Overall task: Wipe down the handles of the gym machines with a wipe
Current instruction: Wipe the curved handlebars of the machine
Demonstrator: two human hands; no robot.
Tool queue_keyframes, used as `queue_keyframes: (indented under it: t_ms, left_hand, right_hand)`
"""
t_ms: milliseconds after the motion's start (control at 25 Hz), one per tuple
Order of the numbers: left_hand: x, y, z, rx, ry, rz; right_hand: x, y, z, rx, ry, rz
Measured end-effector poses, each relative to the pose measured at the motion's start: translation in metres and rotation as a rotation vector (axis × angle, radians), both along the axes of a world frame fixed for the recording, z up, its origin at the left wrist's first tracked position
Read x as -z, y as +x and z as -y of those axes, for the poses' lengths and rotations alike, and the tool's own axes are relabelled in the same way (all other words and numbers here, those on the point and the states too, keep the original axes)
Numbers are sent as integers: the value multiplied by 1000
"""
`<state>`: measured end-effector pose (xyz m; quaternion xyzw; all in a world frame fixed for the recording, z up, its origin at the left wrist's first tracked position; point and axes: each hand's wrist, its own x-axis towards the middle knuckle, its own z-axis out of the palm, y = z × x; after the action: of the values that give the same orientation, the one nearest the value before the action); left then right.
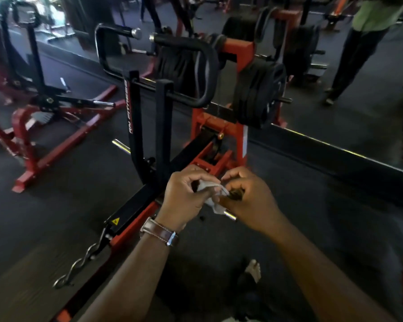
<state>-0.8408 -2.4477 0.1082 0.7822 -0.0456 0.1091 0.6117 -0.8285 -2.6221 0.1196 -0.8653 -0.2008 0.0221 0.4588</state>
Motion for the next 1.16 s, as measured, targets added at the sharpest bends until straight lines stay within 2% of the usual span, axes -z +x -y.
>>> queue_keyframes:
  t_ms: [80,200,320,400,520,640,760,880,1000,1160]
  left_hand:
    - [3,39,0,-130,-58,-31]
    - [10,91,-2,-117,-311,-119]
    - [15,139,-3,-117,-588,-249]
    - [19,164,-5,-149,-665,-304]
    - [29,189,-13,-268,-658,-359]
    - [45,210,-36,-432,-887,-515]
    - [52,237,-68,-472,-906,-527]
    - [45,273,-90,-439,-874,-520]
    - [43,313,-106,-387,-895,-556]
    - [43,353,-113,-287,-1031,-624]
  right_hand:
    - [2,50,-5,-20,188,-131]
    - [2,112,-13,-126,659,-481]
    - [8,167,-31,-259,877,-741]
    - [16,198,-44,-245,921,-851]
    - [35,240,-62,-92,971,-951]
    - [63,285,-79,12,856,-1023]
    - [85,338,-97,84,758,-1112]
    - [83,399,-106,36,605,-784]
    - [52,443,-125,-85,664,-651]
    - [29,472,-162,-141,526,-342]
